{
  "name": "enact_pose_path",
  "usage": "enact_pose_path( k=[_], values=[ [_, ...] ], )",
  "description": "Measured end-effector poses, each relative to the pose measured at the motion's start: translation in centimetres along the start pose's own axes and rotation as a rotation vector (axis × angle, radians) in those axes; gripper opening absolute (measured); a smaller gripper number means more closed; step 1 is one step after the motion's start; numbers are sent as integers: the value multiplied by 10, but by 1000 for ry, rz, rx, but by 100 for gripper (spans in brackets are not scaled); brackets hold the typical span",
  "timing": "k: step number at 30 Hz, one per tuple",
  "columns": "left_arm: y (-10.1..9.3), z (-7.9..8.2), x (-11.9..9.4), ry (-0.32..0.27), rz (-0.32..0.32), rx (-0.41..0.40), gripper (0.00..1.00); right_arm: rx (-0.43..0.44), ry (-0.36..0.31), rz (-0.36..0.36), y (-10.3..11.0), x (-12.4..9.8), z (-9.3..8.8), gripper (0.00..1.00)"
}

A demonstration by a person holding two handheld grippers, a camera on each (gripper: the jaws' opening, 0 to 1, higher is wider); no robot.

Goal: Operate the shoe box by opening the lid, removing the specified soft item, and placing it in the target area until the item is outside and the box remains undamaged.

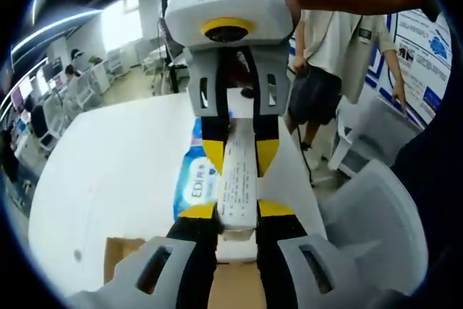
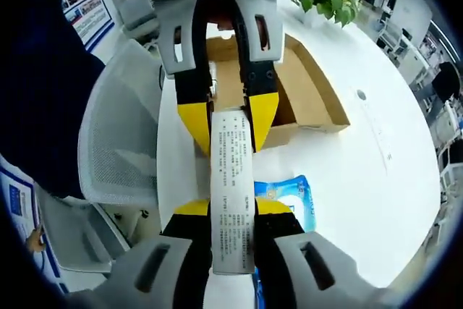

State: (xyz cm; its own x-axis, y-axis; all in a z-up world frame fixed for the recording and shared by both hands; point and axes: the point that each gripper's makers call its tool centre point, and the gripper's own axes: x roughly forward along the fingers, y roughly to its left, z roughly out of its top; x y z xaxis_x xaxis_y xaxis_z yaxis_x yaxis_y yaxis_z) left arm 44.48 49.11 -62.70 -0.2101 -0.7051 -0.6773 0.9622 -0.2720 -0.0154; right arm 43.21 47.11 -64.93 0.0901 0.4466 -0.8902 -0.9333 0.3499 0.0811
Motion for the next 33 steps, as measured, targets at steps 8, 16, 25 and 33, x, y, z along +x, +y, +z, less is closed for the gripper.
enact_pose_path(
  k=[8, 16, 25, 33],
  values=[
    [6, 23, 34, 2, -18, 10, 17, 21, -6, 0, -8, -13, -37, 18],
    [14, 43, 68, 7, -38, 12, 17, 41, -7, 7, -19, -23, -75, 18],
    [24, 56, 99, 17, -60, 3, 17, 54, 1, 19, -32, -28, -107, 18],
    [41, 69, 124, 31, -69, 12, 17, 62, 12, 17, -53, -35, -133, 18]
  ],
)
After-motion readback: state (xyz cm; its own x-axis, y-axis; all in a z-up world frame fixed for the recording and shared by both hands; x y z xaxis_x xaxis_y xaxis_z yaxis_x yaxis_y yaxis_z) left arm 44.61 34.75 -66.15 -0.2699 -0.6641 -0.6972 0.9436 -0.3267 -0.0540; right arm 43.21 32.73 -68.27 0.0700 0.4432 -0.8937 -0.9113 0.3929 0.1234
